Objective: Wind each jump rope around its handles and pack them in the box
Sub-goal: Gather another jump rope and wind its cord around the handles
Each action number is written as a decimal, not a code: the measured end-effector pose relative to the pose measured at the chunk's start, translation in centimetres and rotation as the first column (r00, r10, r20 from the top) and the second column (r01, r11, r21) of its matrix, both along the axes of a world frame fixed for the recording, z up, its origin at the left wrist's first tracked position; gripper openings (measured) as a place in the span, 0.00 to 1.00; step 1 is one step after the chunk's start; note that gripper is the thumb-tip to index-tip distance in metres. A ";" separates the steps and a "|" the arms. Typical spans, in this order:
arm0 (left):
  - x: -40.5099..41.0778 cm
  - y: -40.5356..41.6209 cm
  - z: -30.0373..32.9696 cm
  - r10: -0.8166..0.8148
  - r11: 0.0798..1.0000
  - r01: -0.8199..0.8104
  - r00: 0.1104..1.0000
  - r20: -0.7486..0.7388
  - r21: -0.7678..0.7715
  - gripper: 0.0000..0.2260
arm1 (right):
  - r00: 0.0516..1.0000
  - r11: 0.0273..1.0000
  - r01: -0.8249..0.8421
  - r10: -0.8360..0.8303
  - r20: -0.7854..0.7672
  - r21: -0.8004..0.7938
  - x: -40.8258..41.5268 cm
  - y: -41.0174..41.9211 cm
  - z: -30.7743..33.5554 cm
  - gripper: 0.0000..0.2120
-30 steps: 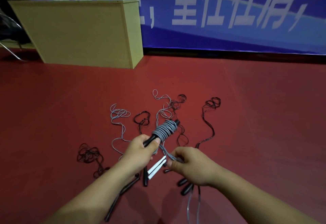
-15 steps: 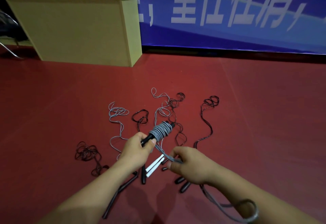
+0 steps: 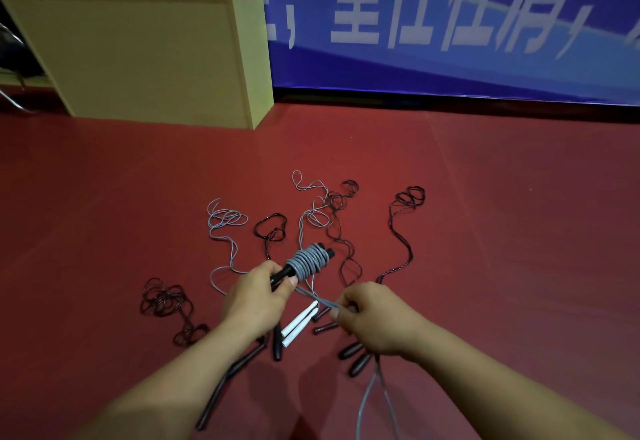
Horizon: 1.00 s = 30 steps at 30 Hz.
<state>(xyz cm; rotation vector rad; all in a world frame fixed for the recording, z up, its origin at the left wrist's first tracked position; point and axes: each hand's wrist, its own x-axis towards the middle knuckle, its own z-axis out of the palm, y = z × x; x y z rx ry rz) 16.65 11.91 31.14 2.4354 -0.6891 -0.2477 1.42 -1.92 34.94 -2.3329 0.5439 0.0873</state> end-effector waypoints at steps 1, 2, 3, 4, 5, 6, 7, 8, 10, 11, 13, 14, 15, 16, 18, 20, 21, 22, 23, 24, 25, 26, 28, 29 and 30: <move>0.0 0.0 0.1 0.001 1.000 -0.001 1.000 0.003 0.001 0.09 | 1.000 1.000 0.012 -0.012 -0.007 -0.009 0.0 -0.1 0.1 0.14; 0.1 0.1 0.0 0.001 1.000 -0.001 1.000 0.007 0.003 0.09 | 1.000 1.000 0.021 -0.021 -0.018 -0.013 0.0 -0.2 0.2 0.16; 0.2 0.2 0.0 0.000 1.000 0.000 1.000 0.014 0.008 0.08 | 0.999 1.000 0.028 -0.029 -0.030 -0.013 0.0 -0.3 0.3 0.17; 0.3 0.3 0.0 0.001 1.000 -0.001 1.000 0.021 0.011 0.08 | 0.998 0.999 0.038 -0.039 -0.044 -0.017 0.0 -0.3 0.3 0.19; 0.3 0.3 0.0 0.003 1.000 -0.004 1.000 0.029 0.014 0.08 | 0.997 0.998 0.048 -0.049 -0.053 -0.031 0.0 -0.4 0.3 0.20; 0.4 0.4 0.0 0.003 1.000 -0.004 0.999 0.034 0.014 0.08 | 0.996 0.997 0.060 -0.063 -0.064 -0.048 0.1 -0.5 0.2 0.20; 0.5 0.5 0.1 0.002 1.000 -0.003 0.999 0.036 0.020 0.08 | 0.994 0.995 0.074 -0.079 -0.075 -0.068 0.2 -0.6 0.2 0.21; 0.5 0.5 0.2 -0.001 1.000 -0.001 0.999 0.036 0.031 0.08 | 0.992 0.992 0.082 -0.090 -0.090 -0.091 0.2 -0.6 0.1 0.20; 0.4 0.6 0.4 -0.013 0.997 0.010 0.999 0.047 0.078 0.10 | 0.989 0.988 0.078 -0.093 -0.116 -0.133 0.2 -0.7 0.0 0.16; 0.4 0.6 0.6 -0.025 0.994 0.018 0.998 0.064 0.105 0.10 | 0.988 0.987 0.072 -0.090 -0.124 -0.143 0.1 -0.7 -0.1 0.15; 0.2 0.6 0.7 -0.052 0.988 0.036 0.994 0.100 0.150 0.10 | 0.985 0.986 0.043 -0.069 -0.161 -0.162 -0.1 -0.5 0.0 0.15; 0.1 0.6 0.8 -0.060 0.986 0.042 0.992 0.112 0.161 0.10 | 0.981 0.985 0.014 -0.048 -0.189 -0.173 -0.2 -0.5 0.0 0.15; 0.1 0.6 0.8 -0.069 0.985 0.048 0.990 0.121 0.168 0.09 | 0.976 0.985 -0.015 -0.023 -0.217 -0.170 -0.3 -0.4 0.0 0.16; 0.1 0.6 0.7 -0.080 0.984 0.058 0.989 0.127 0.170 0.09 | 0.971 0.987 -0.036 -0.003 -0.240 -0.157 -0.3 -0.4 0.1 0.16; 0.2 0.7 0.6 -0.104 0.982 0.079 0.985 0.136 0.174 0.08 | 0.960 0.989 -0.070 0.032 -0.277 -0.129 -0.4 -0.3 0.5 0.17; 0.2 0.7 0.4 -0.135 0.975 0.104 0.980 0.149 0.195 0.08 | 0.950 0.988 -0.107 0.068 -0.306 -0.111 -0.4 -0.2 1.2 0.17; 0.2 0.6 0.3 -0.153 0.970 0.117 0.975 0.161 0.214 0.09 | 0.946 0.989 -0.119 0.087 -0.313 -0.087 -0.5 -0.2 1.5 0.18; 0.1 0.6 0.3 -0.172 0.964 0.129 0.969 0.175 0.234 0.09 | 0.945 0.992 -0.123 0.105 -0.311 -0.039 -0.6 -0.3 1.6 0.19; 0.0 0.5 0.3 -0.195 0.956 0.145 0.963 0.185 0.254 0.10 | 0.949 0.994 -0.105 0.113 -0.295 0.042 -0.8 -0.4 1.7 0.18; 0.0 0.5 0.3 -0.225 0.949 0.171 0.956 0.188 0.266 0.10 | 0.958 0.987 -0.068 0.105 -0.268 0.144 -0.8 -0.5 1.6 0.17; -0.1 0.4 0.3 -0.266 0.939 0.211 0.947 0.181 0.271 0.11 | 0.968 0.968 -0.023 0.085 -0.238 0.252 -0.9 -0.5 1.6 0.16; -0.2 0.4 0.3 -0.316 0.925 0.265 0.935 0.162 0.273 0.10 | 0.977 0.938 0.020 0.055 -0.206 0.345 -0.9 -0.6 1.5 0.16; -0.4 0.4 0.4 -0.435 0.877 0.394 0.894 0.107 0.275 0.09 | 0.991 0.881 0.080 -0.020 -0.132 0.467 -0.8 -0.8 1.1 0.17; -0.6 0.5 0.5 -0.497 0.844 0.459 0.864 0.080 0.278 0.08 | 0.992 0.858 0.112 -0.069 -0.103 0.501 -0.7 -1.0 0.9 0.17; -0.8 0.4 0.5 -0.548 0.811 0.515 0.835 0.053 0.279 0.07 | 0.988 0.845 0.152 -0.126 -0.086 0.512 -0.7 -1.2 0.7 0.17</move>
